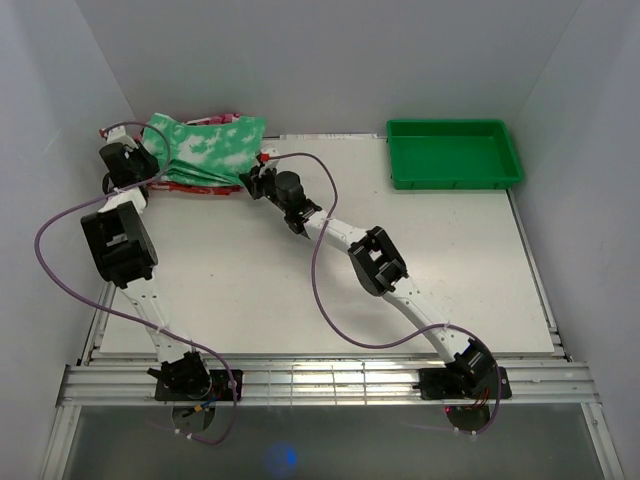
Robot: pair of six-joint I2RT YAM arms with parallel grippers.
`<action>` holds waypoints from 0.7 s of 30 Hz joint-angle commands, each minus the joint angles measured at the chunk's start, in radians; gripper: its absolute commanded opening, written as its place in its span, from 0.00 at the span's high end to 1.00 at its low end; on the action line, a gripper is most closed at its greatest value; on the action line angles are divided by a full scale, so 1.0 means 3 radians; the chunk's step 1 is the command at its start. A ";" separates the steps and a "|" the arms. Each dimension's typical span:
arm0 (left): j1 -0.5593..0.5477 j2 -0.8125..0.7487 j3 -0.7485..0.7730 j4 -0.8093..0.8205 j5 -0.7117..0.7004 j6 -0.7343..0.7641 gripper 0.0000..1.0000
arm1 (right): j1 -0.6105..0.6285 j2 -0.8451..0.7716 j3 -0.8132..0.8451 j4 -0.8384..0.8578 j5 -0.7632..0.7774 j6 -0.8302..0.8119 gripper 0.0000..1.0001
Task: Fold and stack the trousers
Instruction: Neatly place the folded trousers to the corner
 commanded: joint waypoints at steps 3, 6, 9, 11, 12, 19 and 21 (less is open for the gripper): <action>0.0331 0.0033 0.0310 0.0794 -0.0567 0.0078 1.00 | -0.0184 -0.0018 0.0193 0.0556 0.0683 -0.0336 0.92; 0.0351 0.0079 0.0391 0.0855 -0.0582 0.0052 1.00 | -0.0214 -0.0105 0.0162 0.0567 0.0612 -0.0362 0.92; 0.0351 0.0171 0.0616 0.0830 -0.0603 0.0027 1.00 | -0.0245 -0.0197 0.0167 0.0572 0.0622 -0.0377 0.92; 0.0351 0.0228 0.0744 0.0779 -0.0623 0.0001 1.00 | -0.0255 -0.0228 0.0167 0.0607 0.0662 -0.0423 0.92; 0.0351 0.0268 0.0861 0.0758 -0.0755 -0.0039 1.00 | -0.0270 -0.0223 0.0177 0.0618 0.0678 -0.0428 0.88; 0.0193 0.0545 0.0913 0.0723 -0.1283 0.0174 1.00 | -0.0352 -0.0151 0.0065 0.0602 0.0811 -0.0459 0.22; 0.0112 0.0591 0.0893 0.0692 -0.1430 0.0211 1.00 | -0.0418 -0.0233 -0.0006 0.0582 0.0791 -0.0464 0.16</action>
